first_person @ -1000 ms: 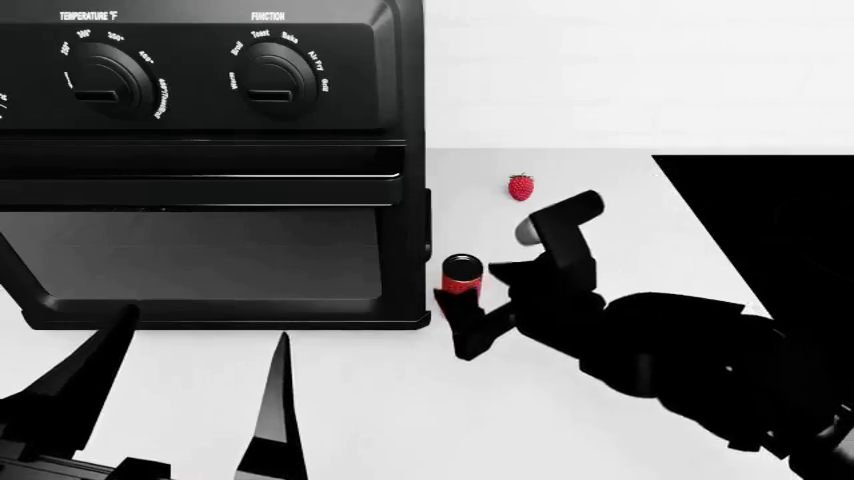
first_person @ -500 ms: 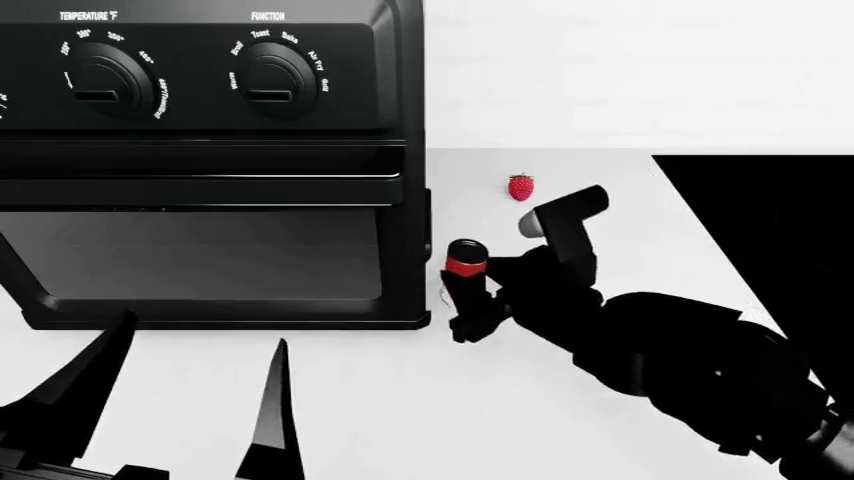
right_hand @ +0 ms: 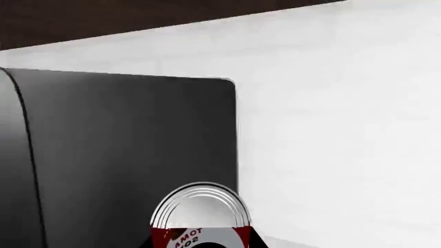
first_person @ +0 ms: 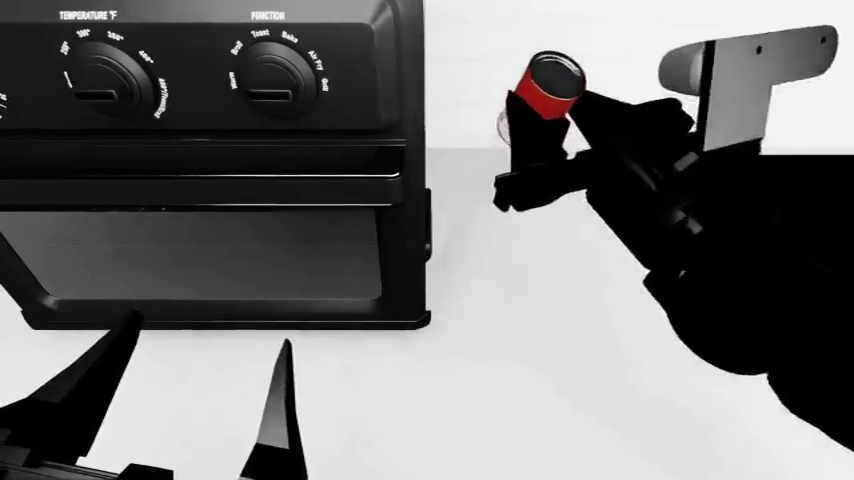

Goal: Pick the cans from the counter and place them in their designated side in the cabinet.

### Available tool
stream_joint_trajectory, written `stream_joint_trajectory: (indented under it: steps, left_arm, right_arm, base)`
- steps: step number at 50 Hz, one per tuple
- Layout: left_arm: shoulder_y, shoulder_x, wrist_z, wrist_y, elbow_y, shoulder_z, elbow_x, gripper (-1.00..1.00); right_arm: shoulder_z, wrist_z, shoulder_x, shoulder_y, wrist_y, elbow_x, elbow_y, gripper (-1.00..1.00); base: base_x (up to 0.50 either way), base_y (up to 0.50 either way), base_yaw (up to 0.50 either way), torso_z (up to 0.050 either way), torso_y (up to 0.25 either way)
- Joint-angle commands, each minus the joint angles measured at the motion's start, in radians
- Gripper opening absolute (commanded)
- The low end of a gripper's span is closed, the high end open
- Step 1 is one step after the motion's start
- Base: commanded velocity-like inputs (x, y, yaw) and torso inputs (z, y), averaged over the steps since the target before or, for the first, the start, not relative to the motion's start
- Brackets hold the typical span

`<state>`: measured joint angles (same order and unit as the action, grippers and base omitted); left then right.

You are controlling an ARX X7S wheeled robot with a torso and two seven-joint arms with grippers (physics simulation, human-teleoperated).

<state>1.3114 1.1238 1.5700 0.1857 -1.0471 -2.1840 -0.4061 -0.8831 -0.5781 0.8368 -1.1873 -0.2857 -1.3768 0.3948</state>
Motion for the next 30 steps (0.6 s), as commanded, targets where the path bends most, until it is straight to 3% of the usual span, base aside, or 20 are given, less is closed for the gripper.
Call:
stream_joint_trajectory:
  steps: [1,13,18,24,30]
  left_arm:
    - [0.006,-0.002,0.0,0.004,0.0,-0.004,-0.004,1.0]
    - [0.006,0.004,0.0,0.011,0.0,-0.008,0.001,1.0]
    - [0.002,0.003,0.0,0.008,0.0,-0.007,0.004,1.0]
    - [-0.002,-0.005,0.0,0.0,0.0,-0.003,0.003,1.0]
    - [0.009,-0.021,0.0,-0.011,0.0,-0.002,-0.015,1.0]
  right_arm:
    - [0.146,-0.333,0.095,-0.156,-0.005,0.053,0.311,-1.0]
    - [0.207,-0.593,0.123,-0.268,-0.067,0.19,0.547,-1.0]
    - [0.232,-0.662,0.118,-0.403,-0.131,0.123,0.588,-1.0]
    - [0.241,-0.657,0.076,-0.601,-0.224,0.034,0.513,-1.0]
    - [0.223,-0.573,0.017,-0.689,-0.272,0.058,0.351,-1.0]
  base:
    - [0.0,0.0,0.0,0.0,0.0]
    - [0.0,0.0,0.0,0.0,0.0]
    - [0.0,0.0,0.0,0.0,0.0]
    - [0.0,0.0,0.0,0.0,0.0]
    - [0.0,0.0,0.0,0.0,0.0]
